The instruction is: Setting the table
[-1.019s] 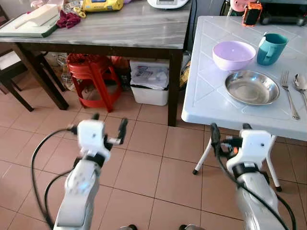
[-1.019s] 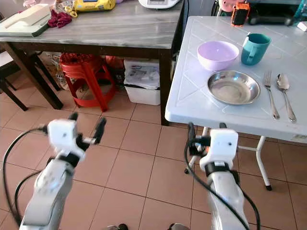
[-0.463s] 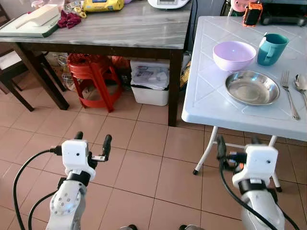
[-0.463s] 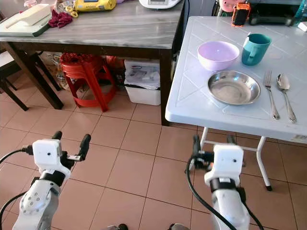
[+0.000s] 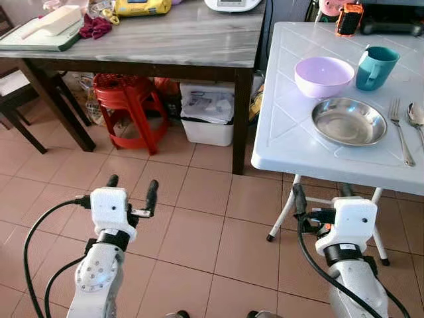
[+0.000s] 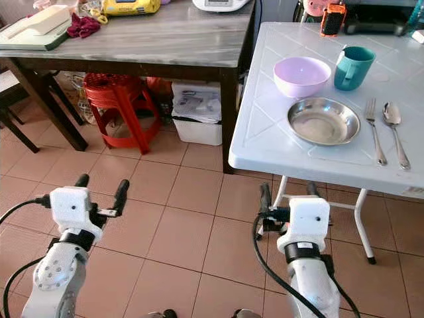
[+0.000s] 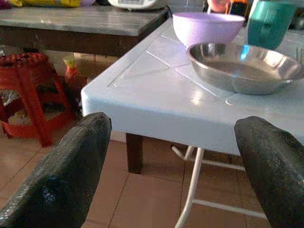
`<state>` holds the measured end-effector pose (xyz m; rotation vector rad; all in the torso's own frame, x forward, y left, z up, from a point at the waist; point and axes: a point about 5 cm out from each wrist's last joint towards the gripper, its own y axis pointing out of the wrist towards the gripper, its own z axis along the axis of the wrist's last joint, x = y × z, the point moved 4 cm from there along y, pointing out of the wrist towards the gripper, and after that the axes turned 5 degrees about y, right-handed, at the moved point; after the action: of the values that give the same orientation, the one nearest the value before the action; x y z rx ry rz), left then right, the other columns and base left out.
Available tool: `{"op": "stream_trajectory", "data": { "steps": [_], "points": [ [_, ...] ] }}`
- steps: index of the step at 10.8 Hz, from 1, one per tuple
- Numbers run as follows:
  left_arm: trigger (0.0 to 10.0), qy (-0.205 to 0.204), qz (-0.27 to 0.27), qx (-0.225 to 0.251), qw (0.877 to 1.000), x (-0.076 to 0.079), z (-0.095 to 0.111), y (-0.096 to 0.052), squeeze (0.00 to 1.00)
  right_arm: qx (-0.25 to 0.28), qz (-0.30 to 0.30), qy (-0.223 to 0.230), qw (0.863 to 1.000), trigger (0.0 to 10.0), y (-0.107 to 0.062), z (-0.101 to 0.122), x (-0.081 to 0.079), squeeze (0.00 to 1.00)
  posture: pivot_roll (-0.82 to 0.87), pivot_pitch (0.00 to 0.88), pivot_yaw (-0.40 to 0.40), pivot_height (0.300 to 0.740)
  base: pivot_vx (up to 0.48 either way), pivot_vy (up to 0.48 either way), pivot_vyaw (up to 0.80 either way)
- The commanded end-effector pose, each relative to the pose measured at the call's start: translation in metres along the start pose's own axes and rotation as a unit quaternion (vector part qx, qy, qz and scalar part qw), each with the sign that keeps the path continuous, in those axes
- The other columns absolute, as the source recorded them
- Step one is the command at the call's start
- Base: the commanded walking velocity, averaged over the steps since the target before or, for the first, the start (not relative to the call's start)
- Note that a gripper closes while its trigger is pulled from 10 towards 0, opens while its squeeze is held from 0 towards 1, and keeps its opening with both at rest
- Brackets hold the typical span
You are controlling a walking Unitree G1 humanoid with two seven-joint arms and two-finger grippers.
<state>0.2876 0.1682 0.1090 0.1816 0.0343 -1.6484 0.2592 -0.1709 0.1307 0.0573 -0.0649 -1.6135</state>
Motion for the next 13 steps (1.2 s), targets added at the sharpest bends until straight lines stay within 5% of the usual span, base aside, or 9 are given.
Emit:
{"op": "stream_trajectory", "data": {
  "steps": [1, 4, 13],
  "points": [
    [10.0, 0.004, -0.006, -0.015, 1.000, 0.0001, -0.0064, -0.0024, 0.00, -0.009, 0.000, 0.008, 1.000, 10.0, -0.0003, -0.0023, 0.0005, 0.00, -0.06, 0.145, 0.085, 0.740, 0.000, 0.000, -0.59],
    [10.0, 0.000, -0.013, -0.013, 1.000, 0.0043, -0.0058, -0.0001, 0.00, -0.007, 0.005, 0.010, 1.000, 10.0, -0.0006, -0.0014, -0.0004, 0.00, -0.06, 0.146, 0.081, 0.740, 0.000, 0.000, -0.69],
    [10.0, -0.001, -0.025, -0.019, 1.000, 0.0079, -0.0078, -0.0022, 0.00, -0.008, 0.009, 0.006, 1.000, 10.0, 0.0011, -0.0020, -0.0032, 0.00, -0.07, 0.162, 0.083, 0.740, 0.000, -0.288, 0.00]
  ]
}}
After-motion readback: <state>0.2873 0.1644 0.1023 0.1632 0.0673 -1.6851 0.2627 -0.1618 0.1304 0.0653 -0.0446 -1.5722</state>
